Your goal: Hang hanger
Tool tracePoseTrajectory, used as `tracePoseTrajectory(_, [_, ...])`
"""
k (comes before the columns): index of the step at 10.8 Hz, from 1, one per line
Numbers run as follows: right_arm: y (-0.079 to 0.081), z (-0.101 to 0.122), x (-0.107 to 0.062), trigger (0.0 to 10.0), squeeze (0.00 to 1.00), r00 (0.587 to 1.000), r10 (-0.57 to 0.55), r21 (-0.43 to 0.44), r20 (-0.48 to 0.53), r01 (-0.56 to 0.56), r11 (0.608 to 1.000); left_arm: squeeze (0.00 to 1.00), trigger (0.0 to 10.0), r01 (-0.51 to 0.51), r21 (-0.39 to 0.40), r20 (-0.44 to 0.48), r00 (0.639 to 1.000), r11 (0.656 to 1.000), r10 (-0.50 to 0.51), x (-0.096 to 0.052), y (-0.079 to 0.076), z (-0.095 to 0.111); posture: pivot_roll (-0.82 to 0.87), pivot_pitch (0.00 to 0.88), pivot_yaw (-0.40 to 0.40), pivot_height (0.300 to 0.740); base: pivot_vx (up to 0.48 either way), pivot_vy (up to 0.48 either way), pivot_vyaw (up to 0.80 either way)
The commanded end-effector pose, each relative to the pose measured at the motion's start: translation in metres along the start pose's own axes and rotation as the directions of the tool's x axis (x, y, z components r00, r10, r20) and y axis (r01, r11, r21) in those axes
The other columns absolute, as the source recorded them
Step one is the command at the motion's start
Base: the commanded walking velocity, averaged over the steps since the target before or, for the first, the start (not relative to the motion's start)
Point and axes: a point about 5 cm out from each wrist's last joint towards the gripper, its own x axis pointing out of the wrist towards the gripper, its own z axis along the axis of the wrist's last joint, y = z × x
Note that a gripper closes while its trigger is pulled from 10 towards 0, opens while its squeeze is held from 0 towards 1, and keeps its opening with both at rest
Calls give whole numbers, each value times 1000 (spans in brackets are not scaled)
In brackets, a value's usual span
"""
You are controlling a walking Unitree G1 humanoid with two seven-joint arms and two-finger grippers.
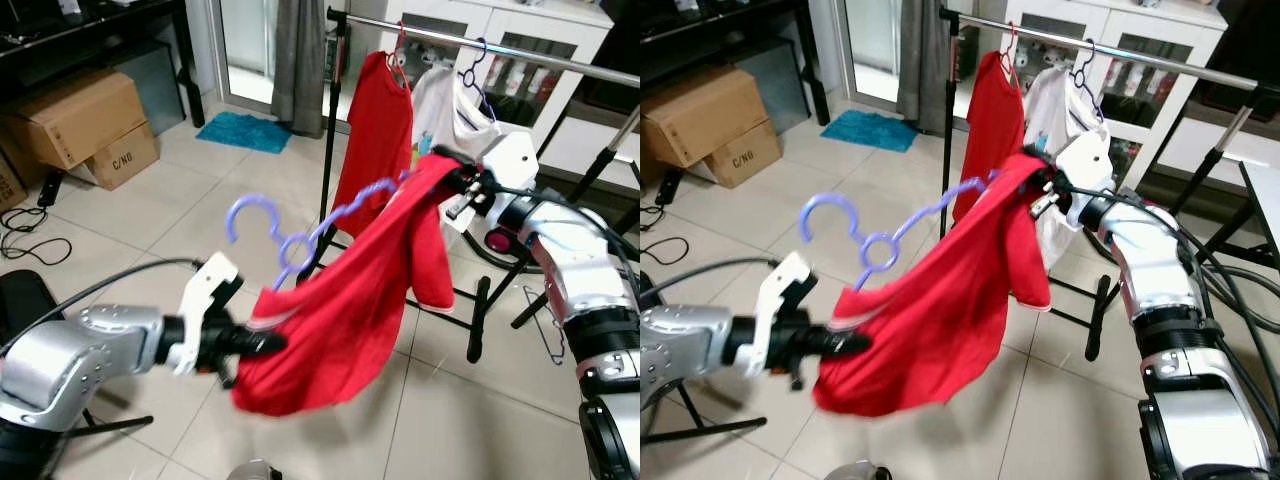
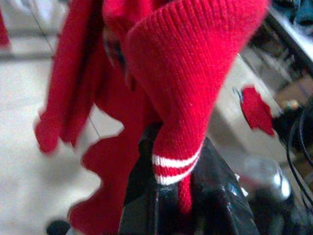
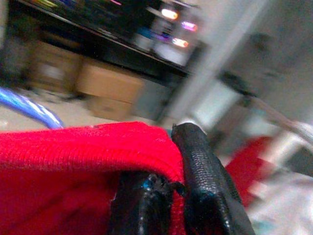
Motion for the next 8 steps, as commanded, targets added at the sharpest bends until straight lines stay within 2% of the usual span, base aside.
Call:
tracePoseTrajectory(1, [-34,30,-20,0,0,993,-62,-18,105,64,998,0,0,-48,-129,-152,988,991,28,-3,8,-32,131,0,1,740,0,0,0])
tracePoseTrajectory(2, [-11,17,-22,0,0,962,272,-26,-26,-273,962,0,0,-23,-142,-176,984,990,-2,-5,9,-33,129,0,3,740,0,0,0])
tracePoseTrajectory(3, [-4,12,-25,0,0,925,372,-28,-82,-375,926,0,0,-11,-132,-201,979,991,-16,-5,10,-34,129,0,1,740,0,0,0])
tracePoseTrajectory(4, [11,2,-28,0,0,822,533,-38,-202,-550,834,0,0,30,-79,-250,967,996,-49,-6,10,-35,127,0,-2,740,0,0,0])
tracePoseTrajectory(5, [19,0,-27,0,0,771,589,-37,-242,-614,788,0,0,52,-36,-289,956,998,-60,-8,9,-36,126,0,-3,740,0,0,0])
tracePoseTrajectory(6, [26,-2,-24,0,0,740,623,-25,-254,-649,761,0,0,91,35,-323,943,995,-75,-9,7,-35,125,0,-8,740,0,0,0])
tracePoseTrajectory(7, [29,-7,-22,0,0,719,636,-19,-280,-667,745,0,0,126,105,-357,931,987,-81,-15,5,-33,126,0,-9,740,0,0,0])
tracePoseTrajectory(8, [29,-10,-24,0,0,711,639,-12,-294,-671,741,0,0,161,108,-358,927,981,-113,-19,1,-31,127,0,-13,740,0,0,0])
